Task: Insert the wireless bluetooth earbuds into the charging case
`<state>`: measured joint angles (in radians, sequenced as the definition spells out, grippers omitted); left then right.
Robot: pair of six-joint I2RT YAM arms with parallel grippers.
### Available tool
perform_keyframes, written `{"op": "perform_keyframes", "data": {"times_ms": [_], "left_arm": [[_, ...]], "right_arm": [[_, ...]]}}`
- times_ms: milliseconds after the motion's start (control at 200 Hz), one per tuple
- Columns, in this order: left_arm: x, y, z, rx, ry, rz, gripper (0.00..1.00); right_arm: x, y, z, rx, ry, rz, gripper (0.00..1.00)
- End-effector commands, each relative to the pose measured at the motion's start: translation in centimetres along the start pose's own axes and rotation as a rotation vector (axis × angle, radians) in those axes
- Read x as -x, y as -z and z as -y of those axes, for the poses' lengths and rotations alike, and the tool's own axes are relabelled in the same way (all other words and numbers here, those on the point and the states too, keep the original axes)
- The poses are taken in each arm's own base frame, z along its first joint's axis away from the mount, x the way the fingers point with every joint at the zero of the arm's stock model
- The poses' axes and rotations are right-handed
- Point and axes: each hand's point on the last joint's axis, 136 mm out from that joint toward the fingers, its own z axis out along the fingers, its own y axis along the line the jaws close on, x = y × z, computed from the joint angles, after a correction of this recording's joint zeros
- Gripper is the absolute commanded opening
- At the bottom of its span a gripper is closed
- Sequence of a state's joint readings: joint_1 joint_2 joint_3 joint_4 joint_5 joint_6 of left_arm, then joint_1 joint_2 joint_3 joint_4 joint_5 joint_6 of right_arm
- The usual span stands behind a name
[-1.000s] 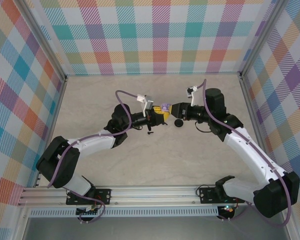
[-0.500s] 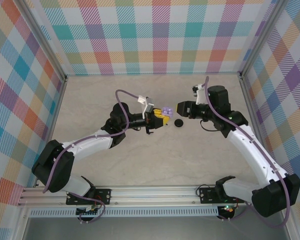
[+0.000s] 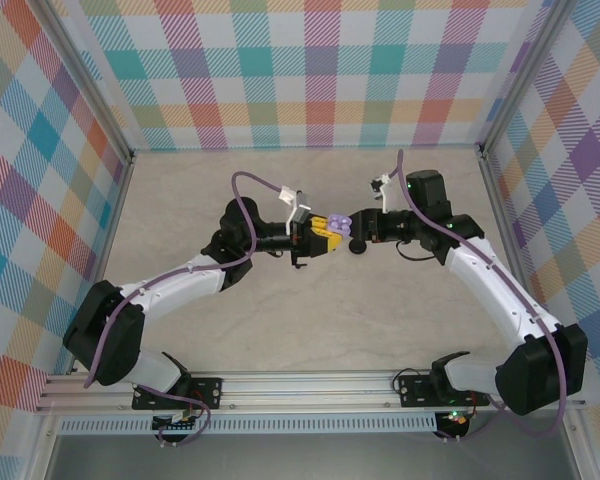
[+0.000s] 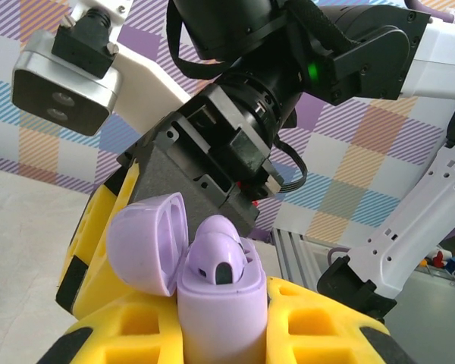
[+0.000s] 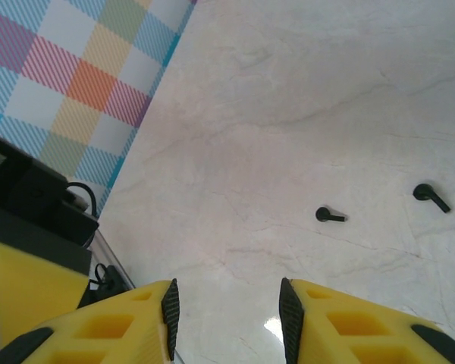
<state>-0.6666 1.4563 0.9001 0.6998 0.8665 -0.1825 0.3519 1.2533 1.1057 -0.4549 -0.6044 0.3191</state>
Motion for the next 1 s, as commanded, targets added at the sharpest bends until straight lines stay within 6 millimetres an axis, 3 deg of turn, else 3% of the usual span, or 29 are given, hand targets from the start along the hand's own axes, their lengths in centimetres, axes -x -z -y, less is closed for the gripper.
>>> {"op": "perform_keyframes", "data": {"times_ms": [0, 235, 560, 795, 995], "left_arm": [[0.5, -0.7, 0.7, -0.040, -0.002, -0.003, 0.00], [-0.7, -1.1, -1.1, 0.018, 0.057, -0.020, 0.00], [-1.4, -1.4, -2.7, 0.078, 0.112, -0.045, 0.00], [-3.5, 1.4, -9.1, 0.380, 0.252, -0.076, 0.00], [-7.5, 5.3, -14.1, 0.605, 0.434, -0.187, 0.00]], "right_arm": [[1.5, 1.6, -2.9, 0.085, 0.116, 0.055, 0.41], [1.8, 2.7, -3.4, 0.061, 0.170, 0.105, 0.41], [1.5, 2.9, -1.7, -0.044, 0.161, 0.107, 0.42], [0.8, 3.9, 3.5, -0.343, 0.084, 0.057, 0.44], [-0.6, 4.0, 4.6, -0.389, 0.065, 0.022, 0.44]]}}
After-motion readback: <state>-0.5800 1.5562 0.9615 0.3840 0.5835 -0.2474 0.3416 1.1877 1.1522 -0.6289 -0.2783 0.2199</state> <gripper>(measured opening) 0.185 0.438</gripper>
